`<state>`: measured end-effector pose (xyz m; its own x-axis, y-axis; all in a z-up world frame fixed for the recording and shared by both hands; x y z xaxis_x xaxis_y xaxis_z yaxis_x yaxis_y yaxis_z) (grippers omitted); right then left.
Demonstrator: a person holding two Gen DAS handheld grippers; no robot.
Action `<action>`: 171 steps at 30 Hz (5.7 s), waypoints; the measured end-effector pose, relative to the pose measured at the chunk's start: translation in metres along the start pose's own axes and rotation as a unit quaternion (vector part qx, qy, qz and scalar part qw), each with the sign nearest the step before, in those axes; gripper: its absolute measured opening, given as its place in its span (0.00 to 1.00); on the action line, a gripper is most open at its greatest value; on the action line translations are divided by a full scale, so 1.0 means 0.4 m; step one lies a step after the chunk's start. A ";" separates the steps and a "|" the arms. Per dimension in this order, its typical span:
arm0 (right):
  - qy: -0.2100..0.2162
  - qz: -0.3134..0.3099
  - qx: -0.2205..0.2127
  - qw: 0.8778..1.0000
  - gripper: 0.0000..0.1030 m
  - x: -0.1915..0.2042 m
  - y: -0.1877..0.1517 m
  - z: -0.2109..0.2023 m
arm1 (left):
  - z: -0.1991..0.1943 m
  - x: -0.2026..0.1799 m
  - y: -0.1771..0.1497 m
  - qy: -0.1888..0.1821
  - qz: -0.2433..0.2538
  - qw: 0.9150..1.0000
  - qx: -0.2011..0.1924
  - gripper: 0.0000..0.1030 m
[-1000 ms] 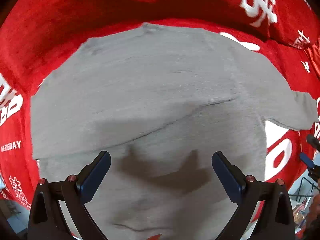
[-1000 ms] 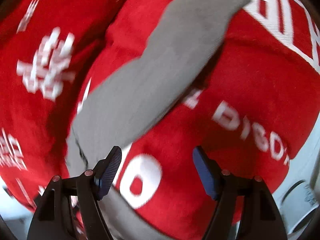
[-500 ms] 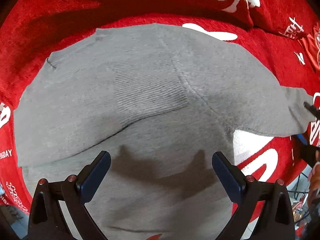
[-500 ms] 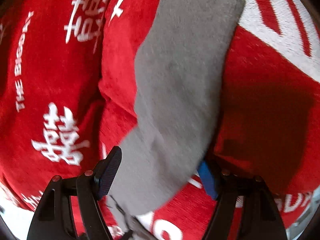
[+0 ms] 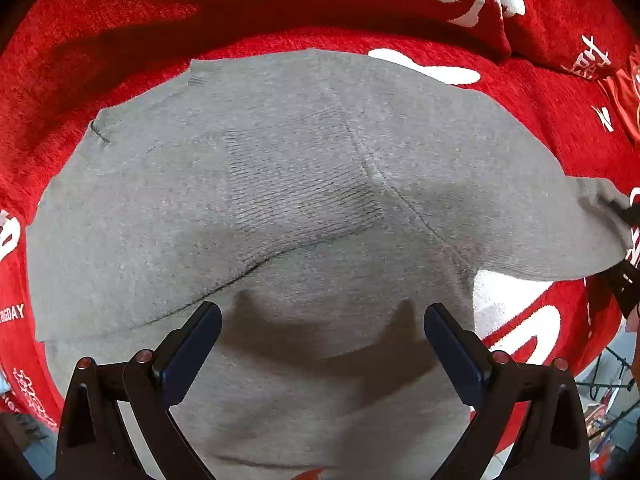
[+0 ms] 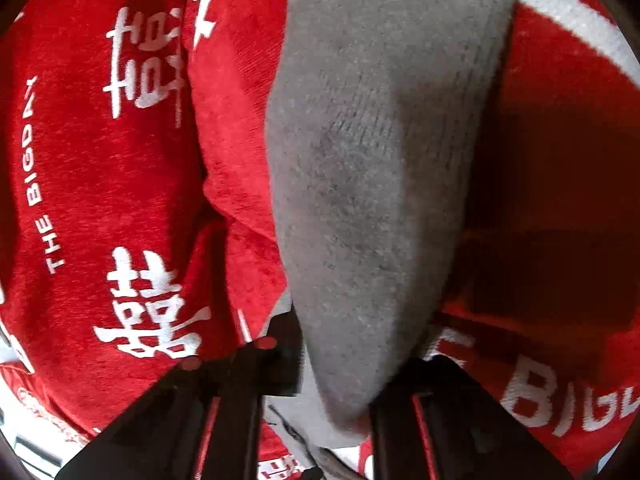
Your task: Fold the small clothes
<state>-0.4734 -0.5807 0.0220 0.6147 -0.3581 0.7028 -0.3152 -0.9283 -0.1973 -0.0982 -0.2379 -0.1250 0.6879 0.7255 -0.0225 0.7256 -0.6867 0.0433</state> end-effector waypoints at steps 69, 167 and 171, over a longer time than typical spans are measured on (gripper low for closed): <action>-0.180 -0.555 0.318 0.747 0.45 0.149 -0.888 0.454 | -0.041 0.628 -0.097 -0.158 -0.240 0.956 -0.060 0.98; -0.269 -0.461 0.200 0.821 0.02 0.152 -0.587 0.269 | -0.104 0.593 -0.187 0.002 -0.155 0.987 -0.047 0.08; -0.263 -0.461 0.216 0.820 0.02 0.141 -0.651 0.262 | -0.119 0.567 -0.210 0.003 -0.152 0.988 -0.034 0.08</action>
<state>-0.2808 -0.3695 0.0412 0.7102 0.6270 0.3202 0.6741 -0.7367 -0.0526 -0.0040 -0.0135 -0.0862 0.4381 0.8981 -0.0386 0.8958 -0.4325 0.1020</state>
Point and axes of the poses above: each gripper's, at about its wrist camera, not at the fingertips, and z roughly the way its jaws point, x to its left, y to its top, the point moved 9 cm from there along z, roughly the way its jaws point, and after that the axes turned 2 degrees about -z, right-handed, at the moved point
